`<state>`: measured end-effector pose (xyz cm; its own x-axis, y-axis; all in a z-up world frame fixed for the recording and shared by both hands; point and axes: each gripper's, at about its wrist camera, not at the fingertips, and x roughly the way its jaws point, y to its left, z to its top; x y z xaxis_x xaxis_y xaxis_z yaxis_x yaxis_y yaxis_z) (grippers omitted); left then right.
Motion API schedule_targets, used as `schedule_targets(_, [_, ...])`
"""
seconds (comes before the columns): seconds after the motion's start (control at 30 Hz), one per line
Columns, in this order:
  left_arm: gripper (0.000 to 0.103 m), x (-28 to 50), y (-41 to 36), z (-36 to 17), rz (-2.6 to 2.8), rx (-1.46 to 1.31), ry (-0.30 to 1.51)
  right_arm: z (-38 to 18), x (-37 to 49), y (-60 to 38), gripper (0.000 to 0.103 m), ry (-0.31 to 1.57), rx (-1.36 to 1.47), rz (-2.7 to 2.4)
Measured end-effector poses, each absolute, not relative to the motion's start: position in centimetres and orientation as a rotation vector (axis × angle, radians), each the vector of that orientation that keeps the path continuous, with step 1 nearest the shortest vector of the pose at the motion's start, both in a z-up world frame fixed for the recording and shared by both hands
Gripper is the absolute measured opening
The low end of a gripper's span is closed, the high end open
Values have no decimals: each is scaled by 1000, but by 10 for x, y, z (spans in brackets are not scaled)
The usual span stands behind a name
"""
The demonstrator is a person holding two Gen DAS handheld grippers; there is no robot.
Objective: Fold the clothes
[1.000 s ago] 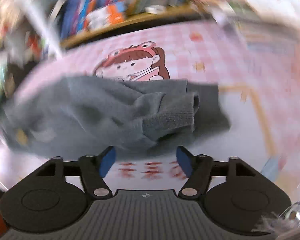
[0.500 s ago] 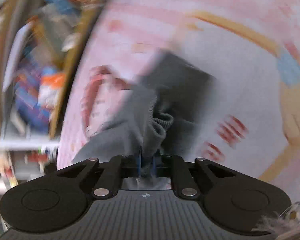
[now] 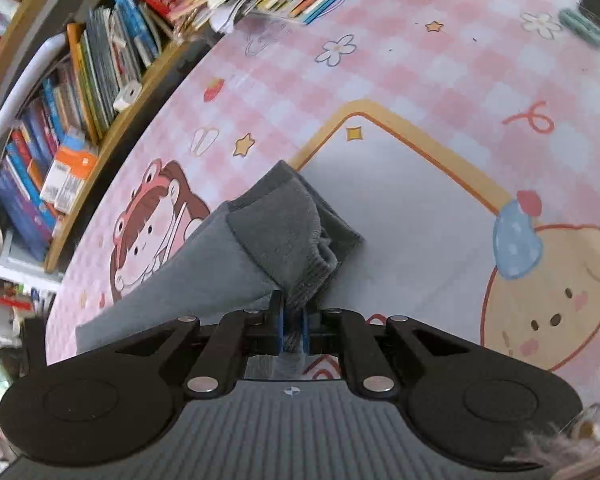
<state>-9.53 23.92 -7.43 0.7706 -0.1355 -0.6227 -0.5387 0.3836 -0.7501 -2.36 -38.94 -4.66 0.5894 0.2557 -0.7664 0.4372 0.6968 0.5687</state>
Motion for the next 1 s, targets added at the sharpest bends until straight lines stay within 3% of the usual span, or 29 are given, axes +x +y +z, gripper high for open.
schedule_targets(0.1, [35,-87,238,-74,298,-1142,685,-45,-21,-388,8,957,797,-115])
schedule_targets(0.17, [11,-81,239,-74,313,-1143,679,-43,-20,-386,8,958,774,-109])
schedule_targets(0.27, [6,-81,240,-55,260,-1158,565,-43,-19,-387,8,959,764,-107])
schedule_targets(0.37, [6,-106,243,-19,41,-1199,262,-41,-21,-388,8,958,764,-103])
schedule_targets(0.43, [6,-122,250,-13,22,-1155,194,-42,-24,-388,8,960,768,-101])
schedule_targets(0.63, [7,-121,253,-74,266,-1034,612,-44,-23,-386,9,967,758,-99])
schedule_targets(0.7, [8,-121,248,-79,281,-1025,630,-42,-22,-385,9,970,747,-100])
schedule_targets(0.9, [31,-126,251,-70,324,-1012,654,-35,-21,-380,9,953,701,-95])
schedule_targets(0.97, [49,-131,252,-66,350,-1002,640,-19,-25,-373,8,886,657,-59])
schedule_targets(1.0, [51,-132,252,-65,363,-1002,637,-8,-28,-370,7,839,629,-32])
